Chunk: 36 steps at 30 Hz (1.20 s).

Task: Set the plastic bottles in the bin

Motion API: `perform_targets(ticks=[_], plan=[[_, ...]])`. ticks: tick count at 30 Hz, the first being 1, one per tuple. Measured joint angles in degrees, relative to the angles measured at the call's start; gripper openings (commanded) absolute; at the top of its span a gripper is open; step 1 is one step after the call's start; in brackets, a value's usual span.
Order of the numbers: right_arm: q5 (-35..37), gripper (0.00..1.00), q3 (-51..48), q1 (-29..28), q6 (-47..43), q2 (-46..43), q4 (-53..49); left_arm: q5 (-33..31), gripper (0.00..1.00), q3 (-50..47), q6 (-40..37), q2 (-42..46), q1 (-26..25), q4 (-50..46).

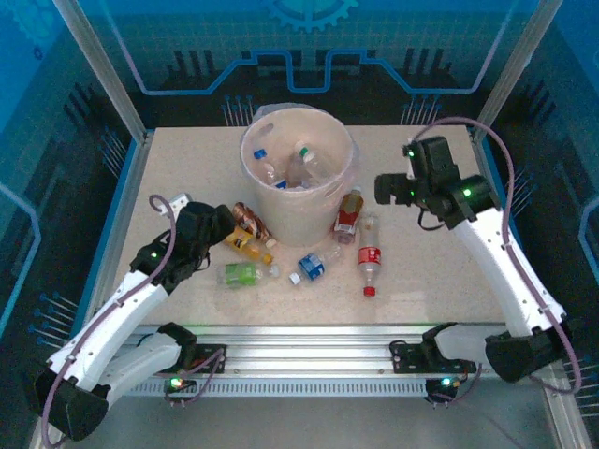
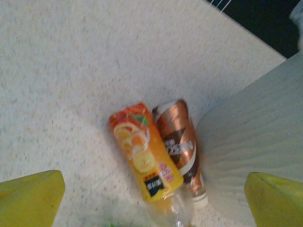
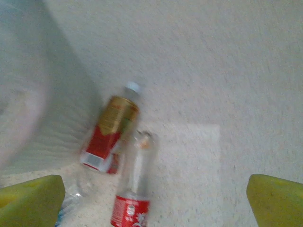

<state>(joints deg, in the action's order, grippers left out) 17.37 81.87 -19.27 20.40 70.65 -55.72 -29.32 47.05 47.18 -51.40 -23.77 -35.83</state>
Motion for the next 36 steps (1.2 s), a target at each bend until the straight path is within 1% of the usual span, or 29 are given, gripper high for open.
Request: perform_targets(ticks=[4,7,9,12,16,21,28,32,36], plan=[[-2.9,1.0,-8.3,5.2,3.2,-3.5,0.6,3.2,0.99,-2.2,5.5,0.0,0.0,-3.1],[-4.6,1.0,-12.4,7.9,4.6,-4.9,0.9,6.3,0.99,-4.0,8.0,0.0,0.0,-4.6],[-5.6,1.0,-13.7,8.9,5.1,-5.1,0.9,8.7,0.99,-4.8,7.8,-0.1,0.0,-5.4],[-6.3,1.0,-14.5,9.7,5.4,-5.1,1.3,12.1,0.99,-4.8,3.3,-1.0,0.0,-6.6],[-7.1,0.99,-15.2,10.4,5.6,-5.3,2.1,16.7,0.99,-1.0,-9.4,-5.6,0.0,-10.0],[-7.6,1.0,-16.3,11.6,5.7,-6.0,3.0,18.4,0.99,3.7,-22.7,-10.8,-0.4,-10.8],[-8.2,1.0,-17.3,13.4,5.7,-8.1,3.1,21.3,0.99,3.8,-41.7,-12.1,-1.3,-7.6],[-8.7,1.0,-17.4,15.1,5.7,-9.6,3.0,20.2,0.99,2.2,-55.4,-12.0,-1.7,-6.0],[-9.2,1.0,-17.7,16.2,5.5,-10.3,3.1,20.2,0.99,1.6,-65.1,-12.0,-1.7,-7.8]])
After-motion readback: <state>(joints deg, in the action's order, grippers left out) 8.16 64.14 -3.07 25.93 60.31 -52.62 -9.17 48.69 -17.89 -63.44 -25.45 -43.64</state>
